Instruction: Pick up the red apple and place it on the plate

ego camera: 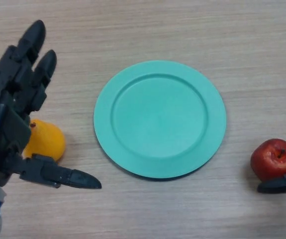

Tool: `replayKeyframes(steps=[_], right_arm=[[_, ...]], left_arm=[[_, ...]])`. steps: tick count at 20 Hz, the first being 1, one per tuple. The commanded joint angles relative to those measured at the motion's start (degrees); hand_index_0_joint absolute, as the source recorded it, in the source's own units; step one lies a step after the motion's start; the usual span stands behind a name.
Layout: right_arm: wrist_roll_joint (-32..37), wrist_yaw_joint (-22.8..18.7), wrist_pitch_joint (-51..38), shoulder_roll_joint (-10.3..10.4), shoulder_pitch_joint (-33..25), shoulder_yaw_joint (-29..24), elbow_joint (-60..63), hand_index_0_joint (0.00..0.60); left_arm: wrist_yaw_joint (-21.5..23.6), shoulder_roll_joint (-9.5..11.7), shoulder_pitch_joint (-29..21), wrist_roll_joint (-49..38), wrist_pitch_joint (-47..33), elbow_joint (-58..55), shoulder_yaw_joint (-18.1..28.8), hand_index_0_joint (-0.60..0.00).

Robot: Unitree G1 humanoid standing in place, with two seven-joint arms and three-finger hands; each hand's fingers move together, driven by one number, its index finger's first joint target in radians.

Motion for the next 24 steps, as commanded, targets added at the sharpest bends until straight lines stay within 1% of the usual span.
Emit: replayKeyframes(steps=[1, 3, 6, 9, 11, 12, 13, 14, 16, 17, 20, 24], right_arm=[[-1.52, 0.50, -13.77, -3.79, -2.07, -4.05, 2.62, 0.000], [-2.39, 0.56, -16.87, -4.89, -2.76, -4.15, 9.09, 0.000], [-4.02, -0.52, -20.44, -6.60, -4.95, -3.08, 18.44, 0.000], [-5.78, -2.45, -22.96, -7.33, -7.13, -0.84, 25.68, 0.000], [-5.17, -2.53, -22.10, -7.34, -7.37, -0.56, 26.27, 0.198], [-4.43, -2.61, -20.42, -7.25, -7.49, -0.18, 26.57, 0.348], [-4.03, -2.59, -18.43, -7.07, -7.35, 0.22, 26.37, 0.448], [-1.84, -2.17, -13.87, -6.29, -6.86, 0.93, 24.65, 0.598], [-1.86, -2.26, -12.27, -5.81, -6.53, 1.22, 22.02, 0.600], [-0.88, -2.28, -9.93, -5.30, -6.04, 1.41, 18.92, 0.600], [-0.93, -2.86, -3.00, -3.50, -5.33, 3.25, 9.41, 0.600], [-2.05, -5.46, 7.25, -1.72, -8.97, 8.43, -1.81, 0.600]], left_arm=[[0.49, 1.42, -1.10, 1.44, -7.46, -3.36, 2.13, 0.000], [1.32, 1.07, -0.70, 2.01, -8.19, -3.32, 1.66, 0.000], [1.70, 0.89, -0.66, 3.36, -8.45, -3.42, 0.42, 0.000], [1.55, 0.68, -0.13, 3.35, -8.74, -3.62, 0.06, 0.000], [1.48, 0.66, 0.01, 3.14, -8.76, -3.57, 0.17, 0.000], [1.37, 0.64, 0.23, 2.76, -8.70, -3.57, 0.47, 0.000], [1.28, 0.62, 0.42, 2.42, -8.75, -3.49, 0.84, 0.000], [1.11, 0.57, 0.81, 1.70, -9.20, -3.20, 1.74, 0.000], [0.84, 0.52, 1.21, 1.57, -9.90, -2.73, 2.24, 0.000], [0.87, 0.52, 1.24, 1.47, -10.04, -2.59, 2.53, 0.000], [0.85, 0.43, 1.55, 1.62, -10.52, -2.64, 2.77, 0.000], [0.40, 0.42, 1.70, 1.45, -10.10, -3.36, 3.21, 0.000]])
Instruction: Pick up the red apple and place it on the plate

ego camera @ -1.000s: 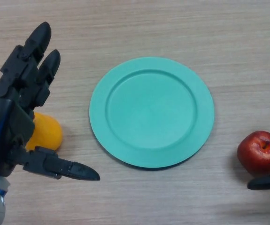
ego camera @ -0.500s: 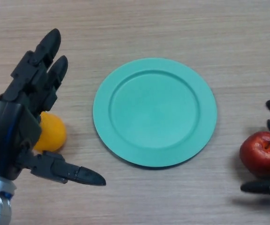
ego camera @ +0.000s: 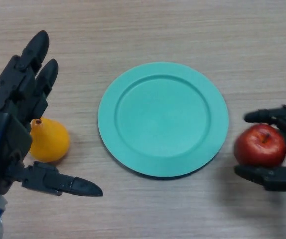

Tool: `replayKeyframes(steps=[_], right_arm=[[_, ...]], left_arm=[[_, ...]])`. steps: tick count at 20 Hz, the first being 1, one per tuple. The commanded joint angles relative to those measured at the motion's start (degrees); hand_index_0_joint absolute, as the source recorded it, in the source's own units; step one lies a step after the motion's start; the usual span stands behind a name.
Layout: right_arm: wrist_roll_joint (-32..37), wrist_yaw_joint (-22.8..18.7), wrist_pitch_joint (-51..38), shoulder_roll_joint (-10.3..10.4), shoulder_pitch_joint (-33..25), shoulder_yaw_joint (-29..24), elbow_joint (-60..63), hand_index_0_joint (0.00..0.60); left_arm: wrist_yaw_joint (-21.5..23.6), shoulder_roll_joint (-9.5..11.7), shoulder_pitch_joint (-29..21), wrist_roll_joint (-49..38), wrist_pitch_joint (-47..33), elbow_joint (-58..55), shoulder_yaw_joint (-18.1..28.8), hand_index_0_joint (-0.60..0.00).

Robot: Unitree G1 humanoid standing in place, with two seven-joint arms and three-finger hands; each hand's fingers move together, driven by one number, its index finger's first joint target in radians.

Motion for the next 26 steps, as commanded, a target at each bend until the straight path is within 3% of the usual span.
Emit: replayKeyframes(steps=[1, 6, 11, 15, 17, 20, 23, 26], right_arm=[[-0.08, -2.93, -2.45, -0.38, -4.65, 0.47, -6.42, 0.600], [-9.51, -4.34, 3.54, 3.05, -13.51, 10.77, -5.80, 0.600], [-7.77, -11.97, 0.01, 3.42, -20.07, 19.24, 6.59, 0.600], [-9.73, -11.83, -0.17, 3.43, -22.05, 22.68, 13.32, 0.600], [-10.93, -11.89, -1.00, 3.43, -22.32, 22.85, 14.06, 0.401], [-14.08, -11.72, -2.84, 3.43, -23.25, 23.28, 13.30, 0.000], [-12.59, -10.92, -0.83, 3.43, -24.36, 20.64, 6.98, 0.000], [-9.98, -5.78, 5.26, 3.43, -21.55, 14.57, -6.32, 0.000]], left_arm=[[0.27, 0.78, -0.44, -0.24, -9.07, -3.20, 2.78, 0.000], [-0.24, 0.76, 0.12, -2.00, -8.82, -4.25, 4.37, 0.000], [-0.95, 0.46, 1.41, -4.63, -10.42, -4.48, 8.56, 0.000], [-0.53, -0.26, 2.27, -3.69, -11.20, -4.46, 9.46, 0.000], [-0.50, -0.33, 2.38, -3.57, -11.18, -4.59, 9.43, 0.000], [-0.18, -0.37, 2.33, -3.92, -10.88, -4.90, 9.99, 0.000], [0.32, 0.39, 1.15, -3.62, -8.72, -6.42, 9.86, 0.000], [-2.07, 0.51, 1.26, -1.44, -8.12, -7.90, 7.19, 0.000]])
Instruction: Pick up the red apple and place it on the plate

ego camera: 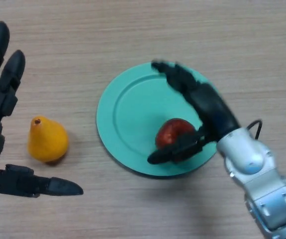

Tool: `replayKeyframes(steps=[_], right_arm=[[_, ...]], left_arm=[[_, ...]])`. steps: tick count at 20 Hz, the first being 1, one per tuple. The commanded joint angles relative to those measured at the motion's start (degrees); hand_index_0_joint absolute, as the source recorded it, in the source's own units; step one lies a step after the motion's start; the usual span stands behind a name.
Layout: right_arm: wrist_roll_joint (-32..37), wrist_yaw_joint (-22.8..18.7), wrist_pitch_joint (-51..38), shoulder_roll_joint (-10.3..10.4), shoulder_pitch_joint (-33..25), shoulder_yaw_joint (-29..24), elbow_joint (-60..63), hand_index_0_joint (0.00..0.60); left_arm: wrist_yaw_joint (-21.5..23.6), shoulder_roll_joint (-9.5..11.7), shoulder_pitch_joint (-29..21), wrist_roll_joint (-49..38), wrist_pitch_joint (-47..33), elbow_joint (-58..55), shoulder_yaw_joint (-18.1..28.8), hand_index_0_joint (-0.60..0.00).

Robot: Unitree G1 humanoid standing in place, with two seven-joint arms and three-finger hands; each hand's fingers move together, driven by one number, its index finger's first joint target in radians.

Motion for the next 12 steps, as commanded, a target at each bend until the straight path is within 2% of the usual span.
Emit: replayKeyframes(steps=[1, 2, 6, 9, 12], right_arm=[[3.76, 2.46, -1.11, -0.13, 0.70, -8.17, -10.78, 0.000], [3.02, 4.34, -0.27, -0.13, 3.35, -10.35, -15.18, 0.000], [6.56, 2.68, -2.22, -0.49, 14.30, -14.53, -25.88, 0.000], [10.61, 2.38, -4.43, -1.65, 21.57, -17.32, -31.23, 0.000], [12.69, 2.56, -5.79, -1.50, 26.79, -19.56, -35.63, 0.000]], left_arm=[[-1.32, 2.04, -0.96, 1.53, -6.06, -3.53, 0.37, 0.000], [-1.47, 2.02, -1.03, 1.52, -5.42, -3.77, 0.00, 0.000], [-1.39, 2.50, -2.17, 1.00, -3.76, -4.35, -0.10, 0.000], [-1.89, 1.31, -0.22, 2.54, -6.99, -2.68, -2.39, 0.000], [-0.80, 1.25, 0.25, 4.97, -8.08, -1.77, -4.89, 0.000]])
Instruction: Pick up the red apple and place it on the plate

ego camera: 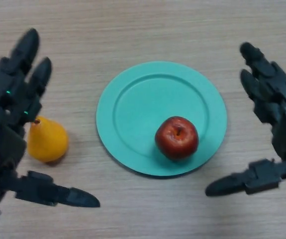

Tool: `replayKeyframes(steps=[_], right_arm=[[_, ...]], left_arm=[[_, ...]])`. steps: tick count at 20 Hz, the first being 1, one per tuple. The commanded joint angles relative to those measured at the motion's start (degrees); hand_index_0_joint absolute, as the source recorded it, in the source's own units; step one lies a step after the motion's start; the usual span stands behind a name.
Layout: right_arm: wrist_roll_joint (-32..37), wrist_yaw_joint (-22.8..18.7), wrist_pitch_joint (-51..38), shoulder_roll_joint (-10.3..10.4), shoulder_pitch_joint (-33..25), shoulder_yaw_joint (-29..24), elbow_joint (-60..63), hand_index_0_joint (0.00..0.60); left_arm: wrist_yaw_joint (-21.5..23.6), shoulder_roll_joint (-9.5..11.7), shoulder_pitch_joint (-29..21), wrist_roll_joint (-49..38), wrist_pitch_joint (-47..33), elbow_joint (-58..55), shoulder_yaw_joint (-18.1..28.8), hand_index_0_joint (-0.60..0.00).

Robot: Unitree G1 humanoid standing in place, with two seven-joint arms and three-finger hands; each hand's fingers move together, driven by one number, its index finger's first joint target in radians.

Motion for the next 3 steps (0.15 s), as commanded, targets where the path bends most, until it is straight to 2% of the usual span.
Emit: replayKeyframes(steps=[1, 3], right_arm=[[3.09, -1.50, -9.76, -1.00, 0.79, -4.14, -5.42, 0.000], [3.23, -1.88, -8.79, -0.82, 1.31, -4.35, -6.94, 0.000]], left_arm=[[0.77, 1.58, -1.23, 0.23, -8.20, -3.29, 0.66, 0.000], [1.05, 1.97, -2.11, -0.52, -6.53, -3.33, 1.09, 0.000]])
